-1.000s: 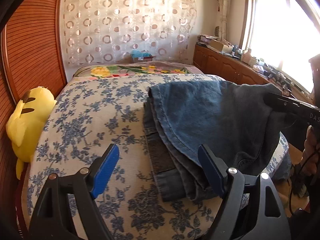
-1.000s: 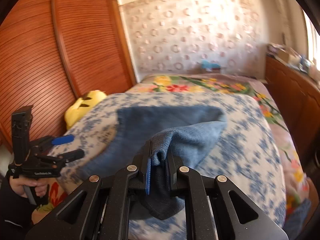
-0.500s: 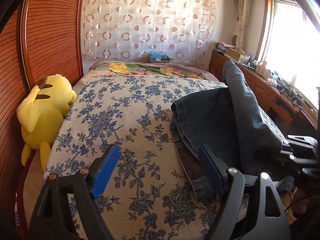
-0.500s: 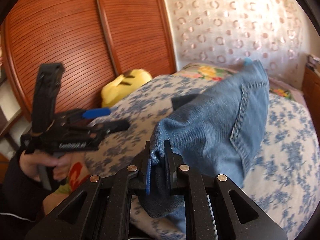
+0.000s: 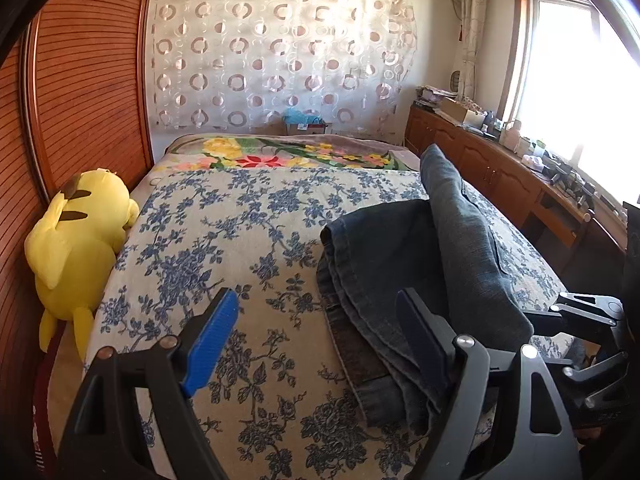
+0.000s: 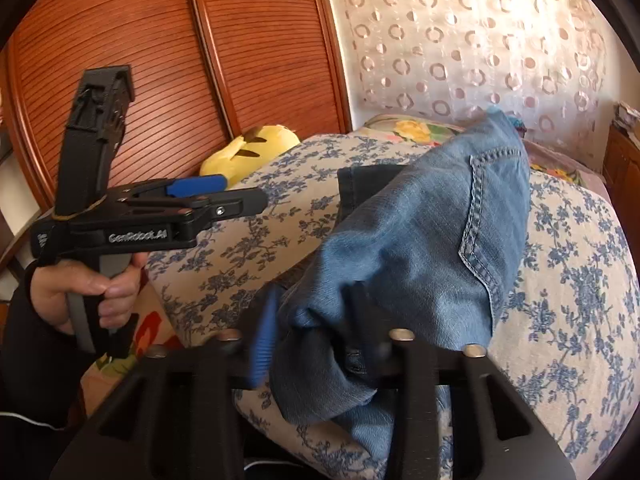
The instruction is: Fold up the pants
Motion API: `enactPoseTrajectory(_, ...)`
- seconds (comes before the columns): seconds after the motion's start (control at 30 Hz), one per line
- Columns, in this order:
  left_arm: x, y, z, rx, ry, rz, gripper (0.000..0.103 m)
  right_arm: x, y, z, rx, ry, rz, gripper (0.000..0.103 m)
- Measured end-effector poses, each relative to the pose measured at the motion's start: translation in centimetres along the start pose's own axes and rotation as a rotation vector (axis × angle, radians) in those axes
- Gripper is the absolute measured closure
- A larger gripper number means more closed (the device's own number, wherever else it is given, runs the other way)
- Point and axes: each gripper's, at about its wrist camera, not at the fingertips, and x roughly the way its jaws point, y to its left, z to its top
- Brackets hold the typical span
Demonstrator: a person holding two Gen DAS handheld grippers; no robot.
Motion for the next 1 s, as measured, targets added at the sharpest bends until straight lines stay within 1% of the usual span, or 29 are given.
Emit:
enactPoseTrajectory(0.1,-0.4,-0.7,0.5,0.011,-0.011,-0.010,0.022,-1.5,-0.6,0.0,0.011,-0.020,-0.009,0.056)
enactPoseTrajectory(0.17,-0.5,-1.2,0.6,0.018,-0.015,-0.016,0.022,-2.7,-1.2,-0.1,0.021,-0.036,-0.026,0.056)
enactPoseTrajectory(0.27,-0.4,-2.0,0.8,0.030,-0.016,-0.029,0.022,-4.6,-2.1,-0.1,0.033,-0.074,-0.066,0.055)
enactPoseTrajectory(0.37,-0.2,-2.9,0.8,0.036,-0.009,-0.058,0.022,-5.5,-3.5,-0.2,0.040,-0.083,-0.119,0.055)
enactPoseTrajectory(0.57,0.8,-5.4,1.1,0.066,0.014,-0.121,0.022,-5.2,-6.6,-0.4,0.084,-0.080,-0.214,0.055)
enactPoseTrajectory(0.73,1.9,-7.1,1.2,0.102,0.036,-0.141,0.022,-4.5,-9.0,0.2,0.092,-0.079,-0.263,0.055)
enactPoseTrajectory(0.83,2.7,-7.6,1.2,0.099,0.059,-0.159,0.022,-4.0,-10.3,0.5,0.097,-0.073,-0.279,0.055)
enactPoseTrajectory(0.87,2.9,-7.8,1.1,0.097,0.066,-0.167,0.024,-3.8,-10.5,0.5,0.098,-0.069,-0.286,0.055)
enactPoseTrajectory(0.93,3.1,-8.1,0.9,0.101,0.081,-0.182,0.039,-3.5,-11.0,0.3,0.103,-0.062,-0.297,0.055)
enactPoseTrajectory(0.97,3.2,-8.3,0.7,0.108,0.086,-0.188,0.044,-3.4,-11.2,0.1,0.112,-0.059,-0.294,0.055)
enactPoseTrajectory(1.0,3.2,-8.6,0.6,0.118,0.092,-0.192,0.055,-3.4,-11.3,-0.1,0.118,-0.057,-0.292,0.055)
